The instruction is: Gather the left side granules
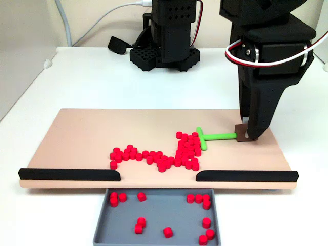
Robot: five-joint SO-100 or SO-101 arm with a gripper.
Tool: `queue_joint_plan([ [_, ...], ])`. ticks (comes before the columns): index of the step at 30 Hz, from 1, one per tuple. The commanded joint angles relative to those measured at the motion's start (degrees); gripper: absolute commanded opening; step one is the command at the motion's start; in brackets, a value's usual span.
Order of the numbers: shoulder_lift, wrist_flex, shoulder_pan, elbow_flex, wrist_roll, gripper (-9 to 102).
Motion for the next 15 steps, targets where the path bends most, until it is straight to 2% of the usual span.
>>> queue_joint_plan([
  [1, 0.26, -0.09, 0.70, -1.85, -0.79, 0],
  [15, 0.26, -0.09, 1.41, -1.85, -1.67, 0],
])
